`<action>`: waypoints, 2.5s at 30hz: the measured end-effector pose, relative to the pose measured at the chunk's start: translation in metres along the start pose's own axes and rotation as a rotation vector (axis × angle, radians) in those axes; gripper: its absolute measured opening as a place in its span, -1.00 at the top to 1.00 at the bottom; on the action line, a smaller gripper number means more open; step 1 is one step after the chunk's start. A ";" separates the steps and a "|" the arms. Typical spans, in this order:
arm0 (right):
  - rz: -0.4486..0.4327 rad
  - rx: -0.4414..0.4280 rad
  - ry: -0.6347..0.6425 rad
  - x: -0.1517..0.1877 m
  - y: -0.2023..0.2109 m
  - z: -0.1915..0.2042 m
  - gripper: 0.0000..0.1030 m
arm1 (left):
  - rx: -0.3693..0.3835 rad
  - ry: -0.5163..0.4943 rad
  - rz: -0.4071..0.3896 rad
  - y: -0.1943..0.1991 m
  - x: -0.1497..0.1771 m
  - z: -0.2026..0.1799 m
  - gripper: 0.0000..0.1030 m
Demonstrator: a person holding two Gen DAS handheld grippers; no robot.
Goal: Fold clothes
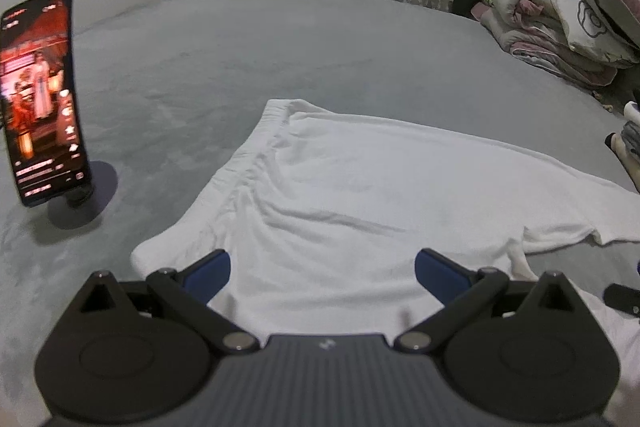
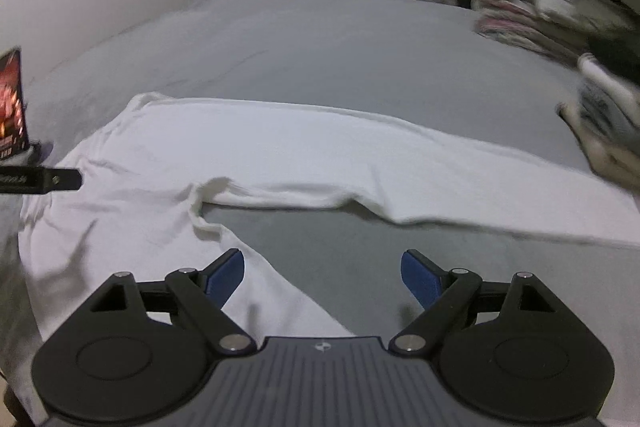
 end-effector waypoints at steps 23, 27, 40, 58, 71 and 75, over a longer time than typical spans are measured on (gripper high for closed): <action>-0.135 -0.066 0.316 -0.098 -0.092 0.095 -0.68 | 0.042 -0.092 -0.094 -0.039 0.029 0.029 -0.99; -0.107 -0.059 0.340 -0.107 -0.118 0.099 -0.68 | 0.043 -0.090 -0.095 -0.038 0.030 0.031 -0.99; 0.027 -0.111 0.259 -0.132 -0.175 0.085 -0.51 | 0.049 -0.082 -0.093 -0.039 0.030 0.033 -0.99; -0.066 -0.118 0.212 -0.133 -0.095 0.083 0.91 | 0.053 -0.076 -0.090 -0.040 0.029 0.034 -0.99; -0.175 -0.188 0.219 -0.117 0.009 0.081 0.92 | 0.059 -0.072 -0.089 -0.040 0.028 0.036 -0.99; -0.165 -0.231 0.223 -0.093 0.031 0.088 0.92 | 0.062 -0.069 -0.090 -0.040 0.029 0.036 -0.99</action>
Point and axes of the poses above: each gripper's, at about its wrist camera, not at the fingertips, and y roughly against the way its jaws point, z to its left, x to its underside, the point moved 1 cm from there along -y, roughly the way its jaws point, and after that the axes turned 13 degrees about x, right-handed, at the moved point
